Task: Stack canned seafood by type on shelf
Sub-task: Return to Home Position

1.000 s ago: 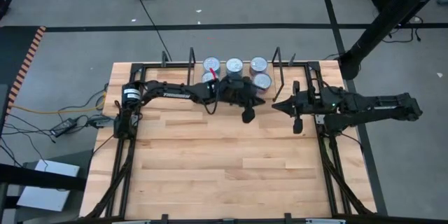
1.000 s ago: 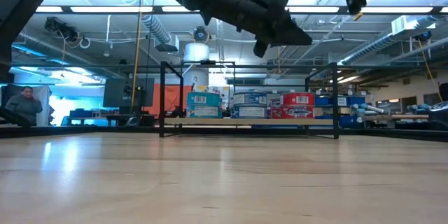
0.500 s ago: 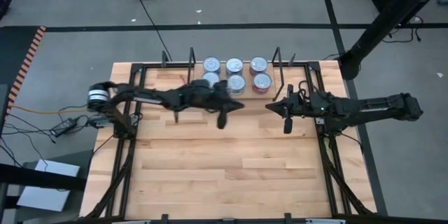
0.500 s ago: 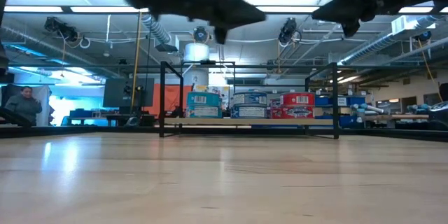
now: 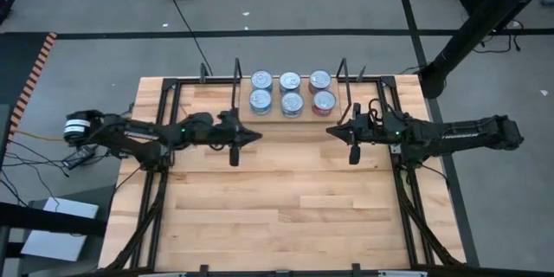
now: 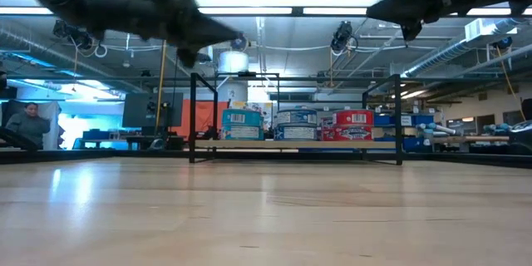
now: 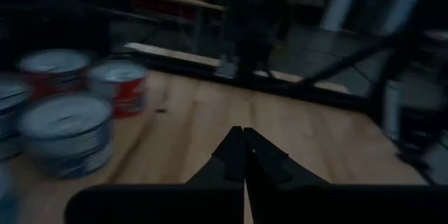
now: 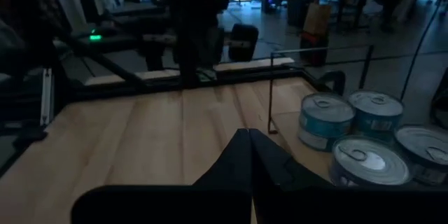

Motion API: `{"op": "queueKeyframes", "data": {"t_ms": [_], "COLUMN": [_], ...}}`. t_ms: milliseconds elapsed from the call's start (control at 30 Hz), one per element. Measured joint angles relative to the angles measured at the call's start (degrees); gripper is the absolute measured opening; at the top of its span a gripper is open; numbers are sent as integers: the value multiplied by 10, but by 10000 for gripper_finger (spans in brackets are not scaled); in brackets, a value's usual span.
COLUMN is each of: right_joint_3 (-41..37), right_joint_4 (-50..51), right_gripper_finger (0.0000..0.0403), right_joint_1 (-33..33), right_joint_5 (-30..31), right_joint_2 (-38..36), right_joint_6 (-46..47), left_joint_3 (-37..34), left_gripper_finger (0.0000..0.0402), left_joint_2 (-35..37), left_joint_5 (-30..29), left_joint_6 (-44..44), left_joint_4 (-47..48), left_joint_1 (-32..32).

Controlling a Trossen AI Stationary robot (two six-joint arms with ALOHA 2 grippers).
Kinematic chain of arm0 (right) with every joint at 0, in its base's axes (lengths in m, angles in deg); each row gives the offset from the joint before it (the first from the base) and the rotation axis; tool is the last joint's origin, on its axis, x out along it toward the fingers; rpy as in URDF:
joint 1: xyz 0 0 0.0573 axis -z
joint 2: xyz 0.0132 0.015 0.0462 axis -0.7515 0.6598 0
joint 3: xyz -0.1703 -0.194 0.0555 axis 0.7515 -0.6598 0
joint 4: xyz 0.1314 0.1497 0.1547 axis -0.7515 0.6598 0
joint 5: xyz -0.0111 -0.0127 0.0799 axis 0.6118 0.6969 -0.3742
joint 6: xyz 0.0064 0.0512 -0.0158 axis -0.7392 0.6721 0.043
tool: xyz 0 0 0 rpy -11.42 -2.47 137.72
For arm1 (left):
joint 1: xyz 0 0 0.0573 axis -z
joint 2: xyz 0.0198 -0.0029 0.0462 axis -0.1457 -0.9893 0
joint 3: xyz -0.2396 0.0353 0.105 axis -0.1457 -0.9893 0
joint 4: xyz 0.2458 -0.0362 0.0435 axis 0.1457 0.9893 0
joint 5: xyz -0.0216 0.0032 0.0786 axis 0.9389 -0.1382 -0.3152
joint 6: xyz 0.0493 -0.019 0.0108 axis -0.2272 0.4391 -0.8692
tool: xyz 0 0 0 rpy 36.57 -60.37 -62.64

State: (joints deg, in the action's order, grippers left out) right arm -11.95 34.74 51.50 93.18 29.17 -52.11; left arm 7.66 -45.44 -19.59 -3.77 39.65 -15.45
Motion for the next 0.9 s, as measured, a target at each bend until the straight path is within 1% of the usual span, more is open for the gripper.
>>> {"op": "queueKeyframes", "data": {"t_ms": [100, 167, 300, 433, 500, 567, 633, 733, 833, 900], "right_joint_3": [0, 0, 0, 1, 1, 0, 0, 0, -4, -12], "right_joint_4": [2, 11, 24, 41, 62, 89, 102, 107, 106, 104], "right_gripper_finger": [1, 1, 1, 4, 5, 5, 5, 3, 2, 2], "right_joint_1": [1, 1, 4, 5, 6, 6, 7, 5, 6, 12], "right_joint_5": [-11, -15, -15, -12, 2, 27, 40, 30, 29, 16], "right_joint_2": [-9, -17, -28, -42, -44, -46, -46, -45, -47, -51], "right_joint_6": [-11, -18, -20, -20, -2, 38, 62, 33, 19, 19], "left_joint_3": [-42, -68, -113, -164, -189, -212, -233, -268, -268, -268], "left_gripper_finger": [2, 2, 2, 3, 3, 3, 3, 3, 3, 3], "left_joint_2": [34, 56, 102, 168, 207, 244, 279, 326, 365, 384], "left_joint_5": [-41, -49, -50, -50, -50, -49, -38, -31, -26, -15], "left_joint_6": [7, 7, 11, 29, 37, 47, 54, 57, 49, 36], "left_joint_4": [-7, -6, -6, -2, -4, -4, -3, 9, 68, 83], "left_joint_1": [1, 1, -2, -13, -20, -27, -36, -49, -58, -62]}}
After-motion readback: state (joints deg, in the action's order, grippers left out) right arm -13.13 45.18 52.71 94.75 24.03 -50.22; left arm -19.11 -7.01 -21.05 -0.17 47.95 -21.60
